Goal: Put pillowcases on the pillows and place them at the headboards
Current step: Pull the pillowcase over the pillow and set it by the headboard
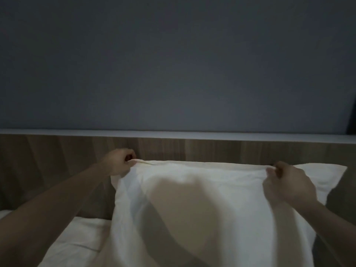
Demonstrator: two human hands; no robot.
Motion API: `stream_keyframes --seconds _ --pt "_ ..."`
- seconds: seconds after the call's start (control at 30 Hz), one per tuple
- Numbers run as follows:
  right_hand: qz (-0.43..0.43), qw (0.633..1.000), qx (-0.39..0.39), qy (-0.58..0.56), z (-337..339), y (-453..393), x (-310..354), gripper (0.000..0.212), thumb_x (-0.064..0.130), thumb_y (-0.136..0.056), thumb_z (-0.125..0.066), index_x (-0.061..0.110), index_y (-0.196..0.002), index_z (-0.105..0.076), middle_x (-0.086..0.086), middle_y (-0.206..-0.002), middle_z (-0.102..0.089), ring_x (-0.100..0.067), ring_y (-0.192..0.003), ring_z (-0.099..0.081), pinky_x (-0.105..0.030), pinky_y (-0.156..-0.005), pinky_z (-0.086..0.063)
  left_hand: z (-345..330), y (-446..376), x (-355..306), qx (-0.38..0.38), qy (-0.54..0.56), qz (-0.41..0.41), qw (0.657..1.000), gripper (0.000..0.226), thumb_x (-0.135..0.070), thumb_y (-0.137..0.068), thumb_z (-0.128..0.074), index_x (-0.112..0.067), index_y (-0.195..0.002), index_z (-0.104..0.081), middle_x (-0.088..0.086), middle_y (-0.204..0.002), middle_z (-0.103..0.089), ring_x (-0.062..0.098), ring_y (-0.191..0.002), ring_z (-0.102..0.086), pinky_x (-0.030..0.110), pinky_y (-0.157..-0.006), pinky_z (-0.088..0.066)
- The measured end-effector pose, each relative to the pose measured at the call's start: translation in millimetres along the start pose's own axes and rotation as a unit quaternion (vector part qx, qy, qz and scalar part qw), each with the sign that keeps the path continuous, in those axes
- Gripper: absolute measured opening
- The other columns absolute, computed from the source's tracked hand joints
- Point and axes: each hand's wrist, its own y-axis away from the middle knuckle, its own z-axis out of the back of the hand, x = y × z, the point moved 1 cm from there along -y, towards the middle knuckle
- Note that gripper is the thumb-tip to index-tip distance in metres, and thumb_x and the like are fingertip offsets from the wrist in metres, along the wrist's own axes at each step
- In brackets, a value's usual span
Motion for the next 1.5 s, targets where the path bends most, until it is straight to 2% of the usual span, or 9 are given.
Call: stream_keyframes --seconds 0.17,0.37,0.6,0.73,0.9,1.07,1.33,1.4,1.5 --pt "0.009 0.999 -0.046 0.018 7.9 -7.7 1.0 0.029 0.042 -0.1 -0.05 0.024 -0.079 -0.06 0.001 -0.069 -0.064 -0.032 -0.069 -0.062 -0.038 -0.066 -0.055 21.0 -11.5 5.4 -0.083 -0.087 0.006 0.993 0.028 -0.051 -0.098 -0.056 -0.03 -0.095 -0.075 -0.006 -0.1 -0.063 0.022 -0.094 -0.065 0.031 -0.074 -0.046" --pt "-0.035 0.995 -0.073 -0.059 3.1 -9.1 9.4 0.015 0.037 -0.098 -0.059 0.022 -0.095 -0.062 -0.001 -0.077 -0.06 -0.032 -0.076 -0.056 -0.038 -0.072 -0.048 -5.5 -3.5 -2.7 -0.186 0.089 0.127 0.97 0.032 -0.048 -0.08 -0.081 -0.025 -0.087 -0.059 -0.005 -0.097 -0.058 0.025 -0.087 -0.062 0.036 -0.075 -0.049" --pt "-0.046 0.978 -0.113 -0.169 1.3 33.9 -33.3 0.06 0.038 -0.093 -0.07 0.023 -0.145 -0.044 -0.005 -0.142 -0.057 -0.032 -0.128 -0.056 -0.055 -0.106 -0.049 -49.2 26.2 13.3 -0.293 0.32 0.252 0.865 0.075 -0.049 -0.071 -0.092 -0.01 -0.125 -0.056 0.01 -0.128 -0.055 0.024 -0.098 -0.059 0.046 -0.094 -0.055" --pt "-0.136 0.962 -0.153 -0.181 -24.0 76.1 -96.9 0.067 0.055 -0.086 -0.07 0.018 -0.138 -0.052 -0.015 -0.135 -0.06 -0.036 -0.125 -0.057 -0.053 -0.106 -0.048 -141.7 56.5 71.1 -0.192 0.428 0.328 0.82 0.081 -0.087 -0.061 -0.072 -0.012 -0.09 -0.063 0.018 -0.094 -0.072 0.038 -0.086 -0.072 0.06 -0.082 -0.061" --pt "-0.313 0.896 0.035 -0.315 -67.1 116.6 -130.6 0.082 0.067 -0.092 -0.055 0.024 -0.158 -0.032 -0.009 -0.161 -0.042 -0.035 -0.147 -0.04 -0.046 -0.122 -0.029 -186.4 98.0 33.0 -0.05 0.508 0.362 0.78 0.092 -0.081 -0.088 -0.049 -0.013 -0.148 -0.055 0.014 -0.154 -0.052 0.035 -0.142 -0.048 0.048 -0.124 -0.031" --pt "-0.307 0.889 0.029 -0.339 -83.9 115.9 -126.1 0.071 0.068 -0.095 -0.049 0.023 -0.15 -0.049 -0.01 -0.155 -0.051 -0.035 -0.143 -0.047 -0.044 -0.119 -0.033 -176.3 108.0 2.5 -0.083 0.462 0.364 0.805 0.088 -0.071 -0.097 -0.045 -0.005 -0.155 -0.044 0.02 -0.162 -0.042 0.039 -0.149 -0.04 0.044 -0.123 -0.029" --pt "-0.228 0.895 -0.105 -0.369 -76.2 99.6 -107.2 0.038 0.04 -0.104 -0.049 0.012 -0.123 -0.068 -0.013 -0.121 -0.071 -0.028 -0.117 -0.063 -0.034 -0.097 -0.045 -168.1 117.4 -12.8 -0.188 0.473 0.378 0.773 0.076 -0.059 -0.101 -0.05 -0.008 -0.157 -0.041 0.014 -0.163 -0.043 0.032 -0.15 -0.04 0.037 -0.125 -0.03" --pt "-0.228 0.896 -0.142 -0.353 -77.1 102.8 -106.5 0.037 0.04 -0.104 -0.049 0.011 -0.118 -0.068 -0.016 -0.118 -0.071 -0.031 -0.116 -0.063 -0.032 -0.093 -0.042 -168.7 121.8 -15.2 -0.176 0.468 0.382 0.777 0.076 -0.058 -0.102 -0.05 -0.007 -0.157 -0.041 0.015 -0.162 -0.043 0.034 -0.149 -0.041 0.038 -0.123 -0.031" --pt "-0.279 0.916 -0.076 -0.278 -82.3 108.4 -117.6 0.051 0.046 -0.105 -0.044 0.007 -0.134 -0.059 -0.027 -0.137 -0.06 -0.047 -0.13 -0.053 -0.046 -0.108 -0.041 -169.6 122.3 -15.3 -0.109 0.448 0.391 0.797 0.084 -0.066 -0.099 -0.047 -0.007 -0.158 -0.039 0.018 -0.163 -0.041 0.038 -0.149 -0.04 0.043 -0.122 -0.032"
